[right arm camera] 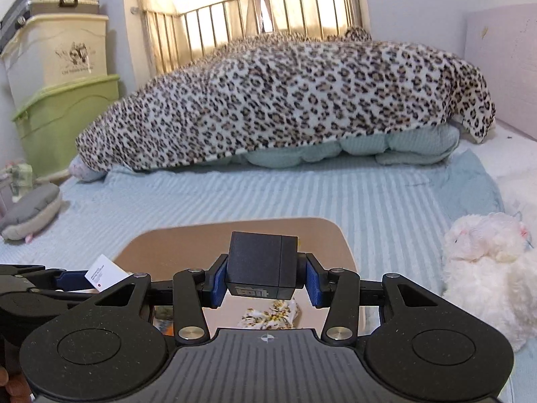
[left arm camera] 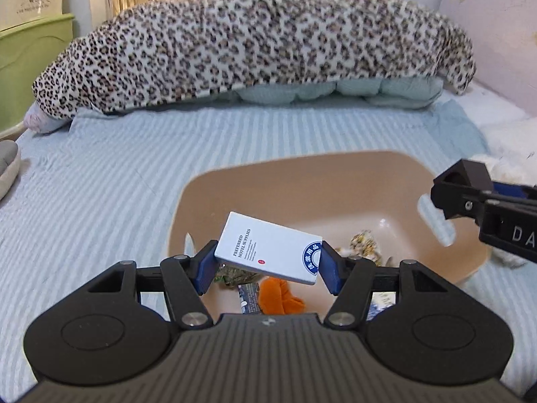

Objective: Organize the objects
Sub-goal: 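Carry the charger and medicine box over the basket and release both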

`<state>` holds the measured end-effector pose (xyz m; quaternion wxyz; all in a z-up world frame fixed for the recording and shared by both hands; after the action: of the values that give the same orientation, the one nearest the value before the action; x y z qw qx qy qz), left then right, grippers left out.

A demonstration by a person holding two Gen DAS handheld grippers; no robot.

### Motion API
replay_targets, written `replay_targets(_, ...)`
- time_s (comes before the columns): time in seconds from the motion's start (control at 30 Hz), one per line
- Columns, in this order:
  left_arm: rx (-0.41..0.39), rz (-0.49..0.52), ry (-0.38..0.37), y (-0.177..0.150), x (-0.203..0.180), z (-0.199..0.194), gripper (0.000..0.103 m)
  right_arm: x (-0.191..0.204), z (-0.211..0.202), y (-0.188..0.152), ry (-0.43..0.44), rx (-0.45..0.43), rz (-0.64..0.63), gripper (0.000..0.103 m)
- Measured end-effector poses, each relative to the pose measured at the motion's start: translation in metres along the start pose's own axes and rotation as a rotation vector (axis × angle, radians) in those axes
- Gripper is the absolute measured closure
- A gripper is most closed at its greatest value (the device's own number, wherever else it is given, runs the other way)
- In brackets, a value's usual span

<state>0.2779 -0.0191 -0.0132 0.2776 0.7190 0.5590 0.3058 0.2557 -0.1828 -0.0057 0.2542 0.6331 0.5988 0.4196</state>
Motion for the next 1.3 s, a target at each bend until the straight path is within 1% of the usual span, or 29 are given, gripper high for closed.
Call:
replay_targets(0.1,0.052,0.019,0.011,-0.006,-0.003,0.022,0.040,-0.002,0.021,-0.008,-0.024,0.043,-0.020,0.060)
replay_targets(0.17,0.087,0.036,0.004,-0.010,-0.006,0.035,0.040,-0.004,0.035,-0.016,-0.036,0.076,-0.034,0.060)
replay_targets(0.27,0.119,0.050,0.003,-0.017,-0.010,0.048,0.040,-0.005,0.048,-0.029,-0.049,0.120,-0.053,0.060)
replay_targets(0.43,0.170,0.047,-0.002,-0.030,-0.010,0.057,0.040,-0.003,0.061,-0.048,-0.058,0.188,-0.101,0.060)
replay_targets(0.57,0.177,0.028,-0.026,-0.031,-0.009,0.055,0.039,0.000,0.064,-0.057,-0.064,0.228,-0.118,0.060)
replay_targets(0.6,0.175,0.026,-0.030,-0.030,-0.008,0.053,0.038,0.000,0.063,-0.058,-0.068,0.227,-0.122,0.053)
replay_targets(0.63,0.173,0.029,-0.030,-0.029,-0.009,0.051,0.038,0.001,0.062,-0.057,-0.072,0.222,-0.123,0.052)
replay_targets(0.67,0.169,0.035,-0.029,-0.027,-0.009,0.049,0.033,0.001,0.059,-0.055,-0.069,0.216,-0.119,0.051)
replay_targets(0.7,0.164,0.043,-0.028,-0.025,-0.009,0.045,0.028,0.001,0.057,-0.053,-0.065,0.213,-0.112,0.046)
replay_targets(0.73,0.156,0.046,-0.025,-0.023,-0.009,0.041,0.027,0.001,0.054,-0.051,-0.062,0.208,-0.104,0.041)
replay_targets(0.77,0.147,0.047,-0.019,-0.021,-0.008,0.037,0.027,0.001,0.049,-0.048,-0.061,0.199,-0.098,0.040)
replay_targets(0.83,0.131,0.037,-0.016,-0.016,-0.006,0.029,0.024,0.000,0.042,-0.043,-0.062,0.190,-0.092,0.031)
replay_targets(0.9,0.116,0.023,-0.019,-0.013,-0.003,0.020,0.021,-0.002,0.033,-0.038,-0.064,0.181,-0.080,0.025)
replay_targets(1.0,0.106,0.018,-0.020,-0.011,-0.003,0.008,0.020,-0.005,0.020,-0.032,-0.061,0.170,-0.069,0.023)
replay_targets(1.1,0.099,0.022,-0.008,-0.012,-0.004,-0.004,0.020,-0.005,0.007,-0.031,-0.063,0.172,-0.072,0.017)
replay_targets(1.3,0.101,-0.008,-0.015,-0.021,-0.003,-0.029,0.020,-0.004,-0.021,-0.032,-0.055,0.163,-0.070,0.015)
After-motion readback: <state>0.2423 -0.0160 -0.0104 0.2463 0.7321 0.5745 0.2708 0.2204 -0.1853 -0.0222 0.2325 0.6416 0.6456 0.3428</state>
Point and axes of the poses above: each gripper's, at about its wrist camera, not at the fingertips, and z roughly the way its jaws point, x to its left, y to its top, the point moved 10 cm from there along z, roughly the way its jaws point, and after that the axes turned 6 degrees about z, right-handed, at the moved point
